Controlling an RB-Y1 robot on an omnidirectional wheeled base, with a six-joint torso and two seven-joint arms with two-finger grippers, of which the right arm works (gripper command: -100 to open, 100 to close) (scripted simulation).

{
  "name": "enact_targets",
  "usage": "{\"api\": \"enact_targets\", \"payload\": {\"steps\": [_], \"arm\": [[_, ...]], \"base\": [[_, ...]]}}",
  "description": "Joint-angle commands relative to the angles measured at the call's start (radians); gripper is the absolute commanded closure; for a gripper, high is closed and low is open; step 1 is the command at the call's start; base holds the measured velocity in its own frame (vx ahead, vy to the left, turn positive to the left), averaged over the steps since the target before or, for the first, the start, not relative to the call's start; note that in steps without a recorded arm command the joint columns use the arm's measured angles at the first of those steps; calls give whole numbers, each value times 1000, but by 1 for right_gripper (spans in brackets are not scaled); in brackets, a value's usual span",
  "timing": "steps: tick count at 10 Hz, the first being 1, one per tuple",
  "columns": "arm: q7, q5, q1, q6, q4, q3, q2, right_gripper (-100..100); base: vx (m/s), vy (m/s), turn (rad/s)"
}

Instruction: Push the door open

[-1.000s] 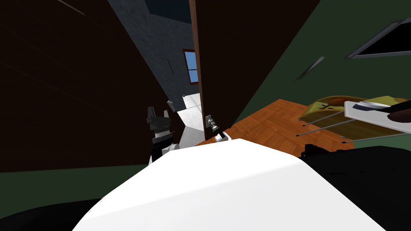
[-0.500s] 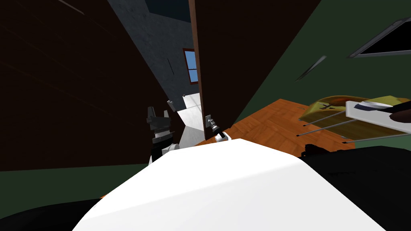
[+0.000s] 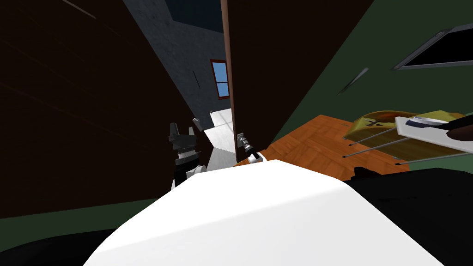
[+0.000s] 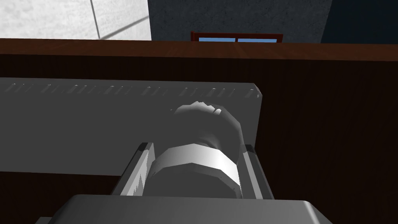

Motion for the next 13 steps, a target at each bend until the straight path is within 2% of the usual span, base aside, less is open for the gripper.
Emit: {"api": "enact_targets", "payload": {"steps": [1, 4, 13], "arm": [[6, -2, -20, -12, 4, -28, -2, 100], [17, -3, -29, -11, 15, -57, 1, 100], [44, -5, -56, -9, 47, -134, 20, 100]], "base": [[163, 98, -39], [148, 102, -56], [89, 78, -56]]}}
